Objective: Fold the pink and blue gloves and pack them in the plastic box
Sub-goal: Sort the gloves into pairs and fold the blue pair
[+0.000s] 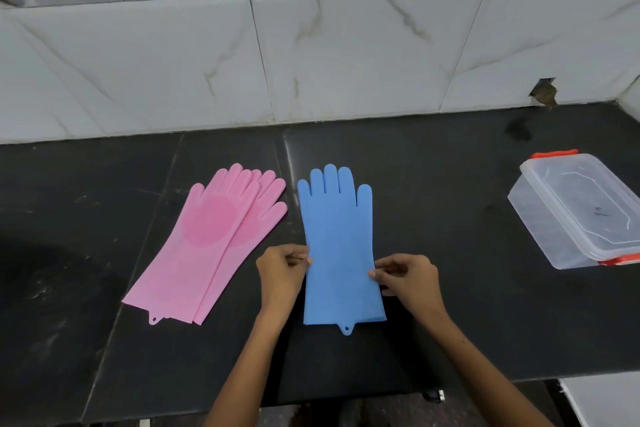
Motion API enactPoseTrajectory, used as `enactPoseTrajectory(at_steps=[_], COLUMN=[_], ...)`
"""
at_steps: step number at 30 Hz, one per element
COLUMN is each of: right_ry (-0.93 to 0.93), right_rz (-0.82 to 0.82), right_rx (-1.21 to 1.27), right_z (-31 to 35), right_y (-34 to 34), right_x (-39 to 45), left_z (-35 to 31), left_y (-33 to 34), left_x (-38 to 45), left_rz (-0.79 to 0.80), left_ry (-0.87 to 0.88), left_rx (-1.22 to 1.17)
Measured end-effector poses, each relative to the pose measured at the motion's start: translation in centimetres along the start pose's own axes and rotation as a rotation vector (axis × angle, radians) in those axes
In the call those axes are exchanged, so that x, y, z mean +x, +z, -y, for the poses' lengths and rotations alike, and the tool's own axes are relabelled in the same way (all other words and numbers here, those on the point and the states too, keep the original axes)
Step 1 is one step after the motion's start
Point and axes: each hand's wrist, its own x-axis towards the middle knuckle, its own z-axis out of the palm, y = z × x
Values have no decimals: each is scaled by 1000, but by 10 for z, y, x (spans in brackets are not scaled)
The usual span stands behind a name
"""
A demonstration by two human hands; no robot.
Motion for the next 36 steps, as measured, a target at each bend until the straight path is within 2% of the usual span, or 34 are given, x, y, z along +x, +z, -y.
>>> enactPoseTrajectory(at_steps=[10,16,20,22,25,29,32,36], right_ry=[-30,-21,-89,-172,-377,-608,-637,-610], right_rz=[-27,-24,16,3,-16,203,379,402], right_rx=[-228,-181,-183,-231,-281,-421,-513,-532], right_z=[-10,-17,-20,-18,-10,3,0,-9], right_y=[8,3,1,-3,-10,-15,-19,-28], right_x=[-14,-13,-12,-6,12,42,56,67], left_z=[7,12,16,15,14,13,22,39], left_y=[4,6,4,0,-8,-12,-17,-30], left_x=[-10,-7,-6,-5,2,21,34,45], left_rz=[18,21,47,35,38,180,334,431], left_ry=[-23,-42,-1,90,385,726,820,936], left_rx=[61,41,57,110,271,492,662,765])
